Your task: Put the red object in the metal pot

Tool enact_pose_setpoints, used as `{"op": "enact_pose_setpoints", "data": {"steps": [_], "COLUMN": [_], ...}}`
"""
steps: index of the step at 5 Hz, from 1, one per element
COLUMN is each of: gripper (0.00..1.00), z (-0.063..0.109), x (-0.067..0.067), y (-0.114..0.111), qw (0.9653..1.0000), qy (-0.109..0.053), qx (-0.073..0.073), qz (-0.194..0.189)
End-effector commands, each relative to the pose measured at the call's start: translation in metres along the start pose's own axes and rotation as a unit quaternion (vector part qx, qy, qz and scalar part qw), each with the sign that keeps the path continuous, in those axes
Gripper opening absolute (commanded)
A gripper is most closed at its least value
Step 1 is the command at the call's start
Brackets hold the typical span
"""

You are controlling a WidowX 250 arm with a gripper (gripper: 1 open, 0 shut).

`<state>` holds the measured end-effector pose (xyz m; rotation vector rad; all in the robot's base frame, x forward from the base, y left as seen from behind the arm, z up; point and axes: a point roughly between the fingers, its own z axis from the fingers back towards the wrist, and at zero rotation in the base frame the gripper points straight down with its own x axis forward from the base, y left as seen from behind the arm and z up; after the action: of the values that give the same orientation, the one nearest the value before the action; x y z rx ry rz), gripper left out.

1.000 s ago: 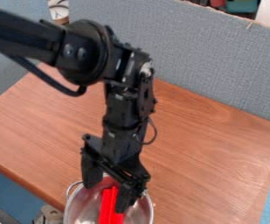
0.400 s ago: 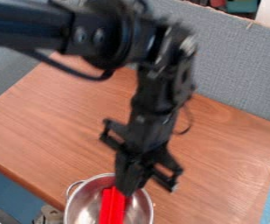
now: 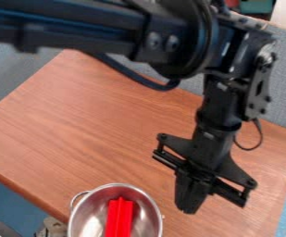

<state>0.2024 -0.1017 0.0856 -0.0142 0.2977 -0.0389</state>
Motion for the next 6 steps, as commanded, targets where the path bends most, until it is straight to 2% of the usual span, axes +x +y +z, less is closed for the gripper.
{"op": "enact_pose_setpoints", "data": {"steps": [1, 2, 3, 4, 5, 6], "gripper": [0.00, 0.00, 1.00, 1.00, 1.00, 1.00], "z": [-0.010, -0.016, -0.025, -0.035, -0.053, -0.030], "x": [0.010, 0.014, 0.019, 0.003, -0.015, -0.013], "y": [-0.002, -0.003, 0.001, 0.007, 0.021, 0.040], "qw": [0.9997, 0.9982, 0.9962, 0.9983, 0.9994, 0.9997], "qy": [-0.001, 0.001, 0.005, -0.002, -0.007, -0.011], "qx": [-0.001, 0.012, 0.020, 0.011, -0.001, -0.018], "qz": [-0.025, -0.058, -0.084, -0.057, -0.034, 0.010]}}
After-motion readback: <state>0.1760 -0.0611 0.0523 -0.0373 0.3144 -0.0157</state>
